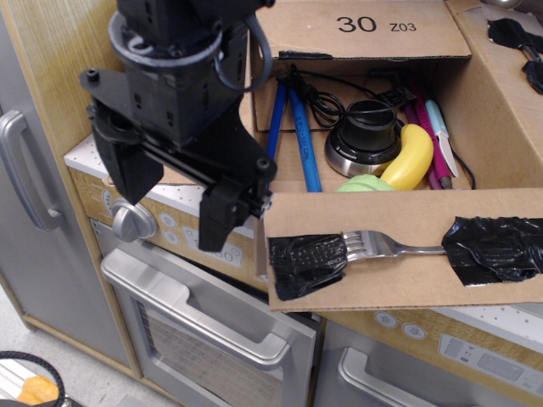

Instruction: Close large4fbox flaps

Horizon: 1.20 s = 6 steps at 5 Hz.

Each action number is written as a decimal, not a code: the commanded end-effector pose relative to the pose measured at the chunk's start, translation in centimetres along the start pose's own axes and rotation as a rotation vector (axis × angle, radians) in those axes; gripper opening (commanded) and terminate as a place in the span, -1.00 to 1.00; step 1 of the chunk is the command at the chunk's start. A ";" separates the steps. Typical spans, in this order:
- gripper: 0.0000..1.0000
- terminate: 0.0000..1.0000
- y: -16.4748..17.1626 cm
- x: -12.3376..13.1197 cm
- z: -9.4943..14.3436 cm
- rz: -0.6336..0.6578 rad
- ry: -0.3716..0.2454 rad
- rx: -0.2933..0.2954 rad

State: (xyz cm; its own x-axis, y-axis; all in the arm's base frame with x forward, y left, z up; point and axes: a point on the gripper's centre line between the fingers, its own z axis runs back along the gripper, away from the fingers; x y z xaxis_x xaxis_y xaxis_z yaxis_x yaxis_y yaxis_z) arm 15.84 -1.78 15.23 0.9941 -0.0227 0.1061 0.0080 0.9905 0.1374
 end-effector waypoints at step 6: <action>1.00 -1.00 -5.7 -2.9 -4.8 0.125 -0.122 -0.195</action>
State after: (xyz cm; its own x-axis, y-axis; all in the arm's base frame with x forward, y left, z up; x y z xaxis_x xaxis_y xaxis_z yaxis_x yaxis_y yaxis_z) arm 13.29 -6.60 9.09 0.9714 0.0861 0.2215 -0.0726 0.9950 -0.0687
